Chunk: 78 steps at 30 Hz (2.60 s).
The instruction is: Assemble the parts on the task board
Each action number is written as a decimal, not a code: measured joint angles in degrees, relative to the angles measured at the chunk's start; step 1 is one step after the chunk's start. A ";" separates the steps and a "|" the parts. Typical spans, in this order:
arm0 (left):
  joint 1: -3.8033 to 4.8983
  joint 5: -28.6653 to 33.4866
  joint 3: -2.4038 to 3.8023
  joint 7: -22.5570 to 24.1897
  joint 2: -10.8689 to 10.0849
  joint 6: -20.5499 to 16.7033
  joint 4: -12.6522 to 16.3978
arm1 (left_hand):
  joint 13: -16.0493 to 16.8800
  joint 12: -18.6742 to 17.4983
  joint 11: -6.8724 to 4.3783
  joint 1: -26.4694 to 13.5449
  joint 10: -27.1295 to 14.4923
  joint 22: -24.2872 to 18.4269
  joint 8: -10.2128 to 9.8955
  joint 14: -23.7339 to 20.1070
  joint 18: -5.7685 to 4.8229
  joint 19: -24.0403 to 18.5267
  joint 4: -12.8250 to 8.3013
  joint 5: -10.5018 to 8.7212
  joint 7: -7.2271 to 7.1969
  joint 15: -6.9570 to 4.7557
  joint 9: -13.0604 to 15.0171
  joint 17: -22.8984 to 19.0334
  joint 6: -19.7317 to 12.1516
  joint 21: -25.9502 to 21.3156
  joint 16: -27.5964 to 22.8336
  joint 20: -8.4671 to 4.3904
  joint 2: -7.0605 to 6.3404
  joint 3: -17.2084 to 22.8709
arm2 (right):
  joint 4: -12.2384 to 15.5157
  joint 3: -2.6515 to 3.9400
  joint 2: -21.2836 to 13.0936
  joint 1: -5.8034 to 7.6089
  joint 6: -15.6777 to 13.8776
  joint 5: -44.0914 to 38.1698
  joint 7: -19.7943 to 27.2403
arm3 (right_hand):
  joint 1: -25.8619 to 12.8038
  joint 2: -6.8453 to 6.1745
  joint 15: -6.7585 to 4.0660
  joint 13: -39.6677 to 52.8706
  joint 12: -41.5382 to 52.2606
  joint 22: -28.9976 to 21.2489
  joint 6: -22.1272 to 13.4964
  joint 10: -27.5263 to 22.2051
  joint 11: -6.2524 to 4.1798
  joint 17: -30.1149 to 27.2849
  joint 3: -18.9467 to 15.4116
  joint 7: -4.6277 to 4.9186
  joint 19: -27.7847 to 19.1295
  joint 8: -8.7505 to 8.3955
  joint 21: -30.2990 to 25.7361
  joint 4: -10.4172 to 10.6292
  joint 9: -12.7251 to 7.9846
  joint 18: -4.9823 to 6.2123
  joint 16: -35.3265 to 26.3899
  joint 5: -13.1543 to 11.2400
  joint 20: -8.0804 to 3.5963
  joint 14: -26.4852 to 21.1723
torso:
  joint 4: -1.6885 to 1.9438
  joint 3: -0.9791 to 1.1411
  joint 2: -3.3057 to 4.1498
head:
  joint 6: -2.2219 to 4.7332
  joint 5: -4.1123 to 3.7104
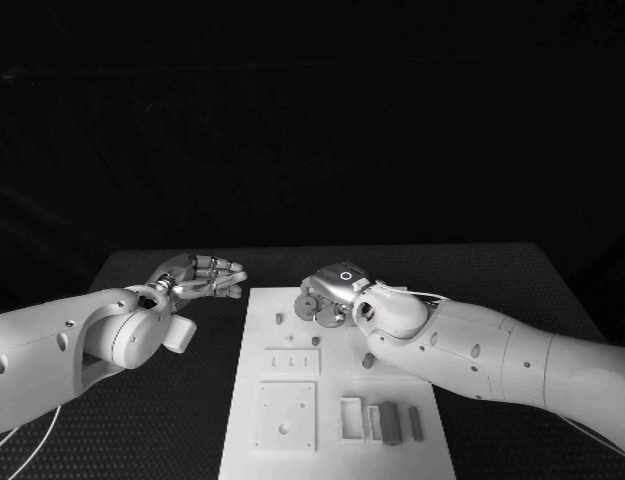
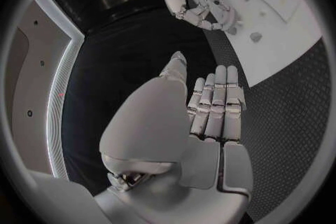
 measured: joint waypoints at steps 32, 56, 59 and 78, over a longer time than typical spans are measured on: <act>-0.01 0.00 0.00 -0.02 0.29 0.06 -0.46 | 0.00 0.00 0.00 0.00 0.00 0.00 0.00 0.00 -0.06 0.21 0.00 0.00 0.00 0.00 0.00 0.16 0.00 0.00 0.00 -0.21 0.00 0.00 | -4.68 -0.84 3.31 -0.92 -0.25 -1.53 -1.38 | -0.30 -0.30 -0.46 -0.27 -0.01 0.00 0.47 0.71 0.09 -0.07 -0.24 -0.46 0.49 -0.70 0.00 0.08 0.04 0.00 -0.23 -0.05 0.09 0.45 | -0.05 0.03 0.03 | -0.46 0.48; 0.00 0.00 0.00 -0.04 0.43 0.11 -0.50 | 0.00 0.00 0.00 0.00 0.00 0.00 0.00 0.00 -0.07 0.21 0.00 0.00 0.00 0.00 0.00 0.26 0.00 0.00 -0.22 -0.21 0.00 0.00 | -7.47 -1.38 4.90 -1.01 0.30 -1.21 -0.85 | -0.63 -1.84 -0.20 -0.91 -0.01 0.00 -0.44 0.69 0.33 -1.36 0.09 0.44 0.60 -2.60 -0.65 0.41 0.35 0.02 -0.64 -0.05 0.21 0.63 | -0.01 0.02 0.07 | -0.76 0.71; 0.00 0.00 0.00 -0.04 0.45 0.11 -0.54 | 0.00 0.00 0.00 0.00 0.00 0.00 0.00 0.00 -0.07 0.21 0.00 0.00 0.00 0.00 0.00 0.26 0.00 0.00 -0.22 -0.21 0.00 0.00 | -7.64 -1.45 4.91 -1.03 0.53 -0.91 -0.78 | -0.88 -2.51 0.75 -1.04 -0.01 0.00 -2.02 0.28 0.74 -1.73 0.17 2.03 0.57 -3.98 -0.79 0.49 -0.52 0.01 -0.67 -0.04 0.24 0.08 | -0.04 0.02 0.07 | -0.80 0.71; 0.00 0.00 0.00 -0.06 0.12 0.15 -0.48 | 0.00 -0.21 0.00 0.00 0.00 0.00 -0.23 0.00 -0.08 0.21 0.00 0.00 0.00 0.00 0.00 0.31 0.00 0.00 -0.22 -0.21 0.00 0.00 | -2.24 -0.88 0.43 -1.06 0.35 1.80 -0.10 | -2.19 -4.28 2.05 -1.56 0.48 0.00 -5.39 -1.47 2.47 -1.62 0.58 3.53 0.50 -5.52 -1.11 2.64 -1.55 -0.13 -0.67 -0.03 0.49 -0.56 | -0.23 0.05 0.00 | -0.77 0.90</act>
